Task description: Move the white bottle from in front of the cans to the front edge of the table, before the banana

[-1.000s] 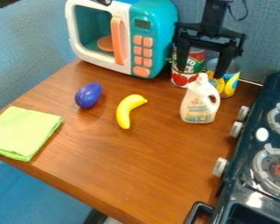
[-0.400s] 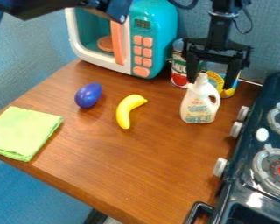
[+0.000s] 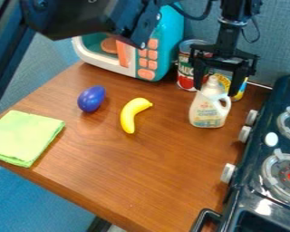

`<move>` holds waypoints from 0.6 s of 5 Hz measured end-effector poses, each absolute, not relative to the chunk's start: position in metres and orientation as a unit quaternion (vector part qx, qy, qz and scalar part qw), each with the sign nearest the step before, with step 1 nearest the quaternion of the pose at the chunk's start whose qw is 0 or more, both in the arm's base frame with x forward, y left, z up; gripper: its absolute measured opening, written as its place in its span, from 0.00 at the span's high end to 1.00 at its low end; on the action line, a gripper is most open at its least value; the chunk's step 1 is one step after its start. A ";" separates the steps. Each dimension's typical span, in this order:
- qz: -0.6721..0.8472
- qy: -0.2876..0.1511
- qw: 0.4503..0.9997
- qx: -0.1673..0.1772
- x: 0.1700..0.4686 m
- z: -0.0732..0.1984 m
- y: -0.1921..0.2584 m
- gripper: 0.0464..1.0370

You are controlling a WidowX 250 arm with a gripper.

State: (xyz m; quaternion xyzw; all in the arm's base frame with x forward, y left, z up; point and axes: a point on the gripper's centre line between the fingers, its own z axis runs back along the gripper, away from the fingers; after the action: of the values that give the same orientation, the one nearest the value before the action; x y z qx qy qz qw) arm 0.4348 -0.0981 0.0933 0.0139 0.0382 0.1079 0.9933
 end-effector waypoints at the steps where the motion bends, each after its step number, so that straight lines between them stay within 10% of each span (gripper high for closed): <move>1: 0.110 0.040 0.993 0.019 0.437 0.095 -0.096 0.34; 3: 0.130 0.059 0.990 0.007 0.426 0.099 -0.080 0.64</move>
State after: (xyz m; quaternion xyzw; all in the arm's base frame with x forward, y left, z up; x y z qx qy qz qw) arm 0.4264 -0.0797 0.0986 0.0067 0.0590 0.1303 0.9897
